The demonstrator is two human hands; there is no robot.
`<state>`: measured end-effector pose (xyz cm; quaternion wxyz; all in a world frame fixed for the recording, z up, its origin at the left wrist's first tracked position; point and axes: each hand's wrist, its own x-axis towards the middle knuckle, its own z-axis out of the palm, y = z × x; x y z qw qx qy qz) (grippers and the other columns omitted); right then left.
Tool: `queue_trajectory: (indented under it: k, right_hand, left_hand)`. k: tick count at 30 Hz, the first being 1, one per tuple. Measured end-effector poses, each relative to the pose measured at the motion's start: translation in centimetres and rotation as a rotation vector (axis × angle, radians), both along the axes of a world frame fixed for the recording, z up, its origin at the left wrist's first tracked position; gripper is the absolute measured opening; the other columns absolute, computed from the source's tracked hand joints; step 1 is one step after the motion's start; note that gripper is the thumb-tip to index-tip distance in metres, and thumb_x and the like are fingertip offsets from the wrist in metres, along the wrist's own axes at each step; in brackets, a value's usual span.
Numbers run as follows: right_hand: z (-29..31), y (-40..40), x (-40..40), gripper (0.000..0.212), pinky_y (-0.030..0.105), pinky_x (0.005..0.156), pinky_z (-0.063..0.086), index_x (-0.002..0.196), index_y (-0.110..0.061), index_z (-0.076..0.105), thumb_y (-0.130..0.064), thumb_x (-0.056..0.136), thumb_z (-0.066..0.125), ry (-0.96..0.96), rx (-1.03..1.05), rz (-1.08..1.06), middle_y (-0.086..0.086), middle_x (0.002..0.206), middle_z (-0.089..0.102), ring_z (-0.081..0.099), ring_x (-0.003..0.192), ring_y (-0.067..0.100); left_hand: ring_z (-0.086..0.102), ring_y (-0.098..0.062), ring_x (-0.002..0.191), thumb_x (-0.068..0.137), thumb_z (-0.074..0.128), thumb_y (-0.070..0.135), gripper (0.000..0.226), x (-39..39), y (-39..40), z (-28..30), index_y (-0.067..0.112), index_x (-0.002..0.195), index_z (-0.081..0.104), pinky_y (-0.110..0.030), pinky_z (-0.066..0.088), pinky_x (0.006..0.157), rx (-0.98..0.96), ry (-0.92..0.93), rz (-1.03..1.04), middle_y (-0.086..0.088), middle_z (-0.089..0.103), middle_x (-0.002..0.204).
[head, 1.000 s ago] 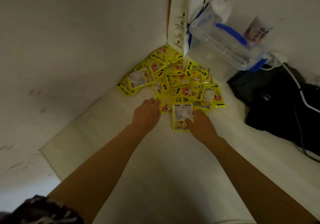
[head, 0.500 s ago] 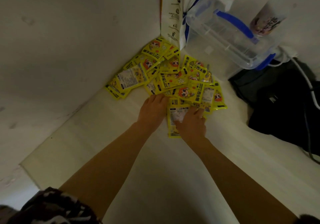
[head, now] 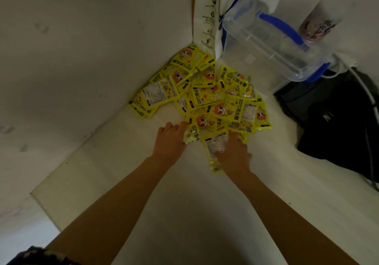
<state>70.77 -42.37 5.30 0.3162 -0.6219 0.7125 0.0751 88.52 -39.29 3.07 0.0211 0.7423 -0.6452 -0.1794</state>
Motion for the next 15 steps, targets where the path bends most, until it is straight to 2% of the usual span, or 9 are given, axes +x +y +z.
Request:
queue_trajectory:
  k: [4,7,10,15]
  right_hand:
    - [0.4,0.2,-0.8,0.048,0.043,0.096,0.039,0.132,-0.019,0.042,-0.024,0.088,0.059,-0.072,-0.026,0.066,0.005,0.132,0.051,0.049,0.121,0.028]
    - [1.3,-0.5,-1.0,0.039,0.047,0.095,0.045,0.124,-0.021,0.049,-0.023,0.086,0.059,-0.18,-0.073,0.03,0.004,0.125,0.06,0.057,0.113,0.03]
    - [2.3,-2.4,-0.9,0.026,0.048,0.087,0.048,0.112,-0.017,0.05,-0.021,0.087,0.058,-0.169,-0.151,0.072,0.008,0.111,0.062,0.059,0.104,0.033]
    - [3.4,-7.2,-0.7,0.018,0.043,0.072,0.053,0.102,-0.015,0.05,-0.018,0.086,0.056,-0.185,-0.245,0.109,0.011,0.099,0.065,0.064,0.087,0.034]
  left_hand:
    - [0.058,-0.03,0.101,0.084,0.063,0.025,0.042,1.6,-0.1,0.7,0.018,0.123,0.049,-0.038,0.047,0.079,0.12,0.162,0.103,-0.008,0.061,0.112]
    - [0.063,-0.029,0.093,0.083,0.066,0.024,0.035,3.2,-0.8,1.8,0.018,0.114,0.052,-0.038,0.052,0.075,0.112,0.249,0.174,-0.007,0.063,0.11]
    - [0.062,-0.03,0.094,0.083,0.067,0.019,0.029,5.0,-2.2,3.0,0.015,0.11,0.055,-0.034,0.048,0.073,0.039,0.203,0.191,-0.008,0.064,0.108]
    - [0.056,-0.035,0.109,0.085,0.064,0.017,0.04,8.4,-5.5,3.4,0.008,0.122,0.052,-0.039,0.044,0.084,-0.01,0.096,0.185,-0.016,0.059,0.12]
